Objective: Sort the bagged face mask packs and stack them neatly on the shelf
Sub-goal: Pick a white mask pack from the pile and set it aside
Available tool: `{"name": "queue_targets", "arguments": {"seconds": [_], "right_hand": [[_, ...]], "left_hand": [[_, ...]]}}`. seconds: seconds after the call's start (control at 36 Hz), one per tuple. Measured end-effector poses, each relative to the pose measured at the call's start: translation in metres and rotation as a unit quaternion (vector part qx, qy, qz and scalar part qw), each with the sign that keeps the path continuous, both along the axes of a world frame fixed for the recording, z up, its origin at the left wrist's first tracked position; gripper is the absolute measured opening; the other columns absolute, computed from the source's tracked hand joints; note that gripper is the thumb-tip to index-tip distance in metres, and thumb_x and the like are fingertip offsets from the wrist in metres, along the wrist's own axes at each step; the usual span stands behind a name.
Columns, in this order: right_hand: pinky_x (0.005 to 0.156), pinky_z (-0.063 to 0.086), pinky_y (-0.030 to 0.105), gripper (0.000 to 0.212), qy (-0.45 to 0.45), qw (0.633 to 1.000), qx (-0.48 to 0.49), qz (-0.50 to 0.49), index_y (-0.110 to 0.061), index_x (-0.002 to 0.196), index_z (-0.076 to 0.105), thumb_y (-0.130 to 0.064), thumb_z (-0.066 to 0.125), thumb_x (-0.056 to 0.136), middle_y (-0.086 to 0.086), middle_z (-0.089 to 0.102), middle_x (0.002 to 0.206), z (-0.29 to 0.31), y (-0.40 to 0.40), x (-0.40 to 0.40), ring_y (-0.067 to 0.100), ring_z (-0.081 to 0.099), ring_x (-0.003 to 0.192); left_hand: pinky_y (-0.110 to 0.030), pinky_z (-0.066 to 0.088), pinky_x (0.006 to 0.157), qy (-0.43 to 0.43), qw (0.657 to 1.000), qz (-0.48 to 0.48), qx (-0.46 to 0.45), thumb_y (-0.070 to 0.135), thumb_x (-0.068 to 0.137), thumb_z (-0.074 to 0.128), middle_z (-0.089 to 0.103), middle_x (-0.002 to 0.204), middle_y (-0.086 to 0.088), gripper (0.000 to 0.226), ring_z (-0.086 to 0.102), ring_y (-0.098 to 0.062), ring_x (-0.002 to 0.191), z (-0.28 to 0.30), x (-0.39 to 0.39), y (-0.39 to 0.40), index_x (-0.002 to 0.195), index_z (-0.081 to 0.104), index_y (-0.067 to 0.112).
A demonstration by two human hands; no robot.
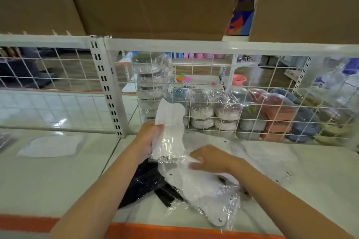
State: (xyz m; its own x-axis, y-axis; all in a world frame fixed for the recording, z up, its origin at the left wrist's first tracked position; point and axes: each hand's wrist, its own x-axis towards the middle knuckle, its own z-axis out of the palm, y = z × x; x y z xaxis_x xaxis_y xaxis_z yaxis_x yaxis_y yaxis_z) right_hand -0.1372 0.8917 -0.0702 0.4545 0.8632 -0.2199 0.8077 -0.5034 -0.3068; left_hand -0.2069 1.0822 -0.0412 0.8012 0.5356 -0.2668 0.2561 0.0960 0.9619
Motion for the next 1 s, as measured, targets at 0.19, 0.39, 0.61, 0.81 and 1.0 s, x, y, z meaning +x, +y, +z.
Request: {"name": "queue_targets", "arguments": {"seconds": [0.19, 0.39, 0.61, 0.81, 1.0], "right_hand": [[0.061, 0.034, 0.019, 0.011, 0.155, 0.955, 0.221, -0.122, -0.017, 0.077, 0.058, -0.017, 0.063, 0.088, -0.004, 0.054, 0.073, 0.042, -0.018, 0.016, 0.007, 0.046, 0.064], [0.075, 0.044, 0.022, 0.032, 0.321, 0.818, 0.401, -0.26, -0.022, 0.094, 0.058, 0.007, 0.058, 0.083, 0.003, 0.058, 0.1, 0.058, -0.035, 0.03, 0.014, 0.056, 0.087], [0.06, 0.055, 0.03, 0.026, 0.473, 0.656, 0.505, -0.301, -0.017, 0.1, 0.058, 0.005, 0.052, 0.088, 0.008, 0.065, 0.088, 0.069, -0.043, 0.03, 0.021, 0.062, 0.07], [0.06, 0.055, 0.033, 0.039, 0.511, 0.595, 0.531, -0.321, -0.001, 0.128, 0.048, 0.005, 0.052, 0.089, 0.019, 0.062, 0.109, 0.059, -0.025, 0.029, 0.025, 0.064, 0.079], [0.061, 0.05, 0.026, 0.021, 0.466, 0.651, 0.507, -0.32, -0.005, 0.113, 0.054, -0.011, 0.053, 0.093, 0.012, 0.062, 0.097, 0.051, -0.009, 0.025, 0.017, 0.059, 0.074]], "left_hand": [[-0.033, 0.05, 0.066, -0.047, 0.998, 0.05, -0.014, -0.001, 0.089, 0.054, 0.066, 0.09, -0.006, 0.018, 0.061, -0.026, 0.081, 0.01, 0.0, -0.008, 0.09, 0.064, 0.013], [-0.034, 0.049, 0.067, -0.064, 0.996, 0.05, -0.02, -0.003, 0.091, 0.049, 0.064, 0.107, -0.012, 0.029, 0.061, -0.028, 0.088, 0.013, -0.003, -0.016, 0.118, 0.058, 0.004], [-0.039, 0.05, 0.079, -0.033, 0.999, 0.004, -0.019, 0.004, 0.094, 0.051, 0.064, 0.113, -0.016, 0.03, 0.061, -0.029, 0.095, 0.014, -0.007, -0.027, 0.124, 0.054, 0.0], [-0.038, 0.053, 0.074, -0.047, 0.981, -0.125, -0.144, 0.033, 0.095, 0.049, 0.072, 0.098, -0.008, 0.029, 0.07, -0.024, 0.088, 0.006, -0.008, -0.06, 0.109, 0.062, 0.011], [-0.047, 0.052, 0.09, -0.014, 0.99, -0.13, -0.053, 0.009, 0.087, 0.064, 0.069, 0.109, -0.016, 0.033, 0.066, -0.031, 0.099, 0.004, -0.009, -0.062, 0.118, 0.06, -0.002]]}}
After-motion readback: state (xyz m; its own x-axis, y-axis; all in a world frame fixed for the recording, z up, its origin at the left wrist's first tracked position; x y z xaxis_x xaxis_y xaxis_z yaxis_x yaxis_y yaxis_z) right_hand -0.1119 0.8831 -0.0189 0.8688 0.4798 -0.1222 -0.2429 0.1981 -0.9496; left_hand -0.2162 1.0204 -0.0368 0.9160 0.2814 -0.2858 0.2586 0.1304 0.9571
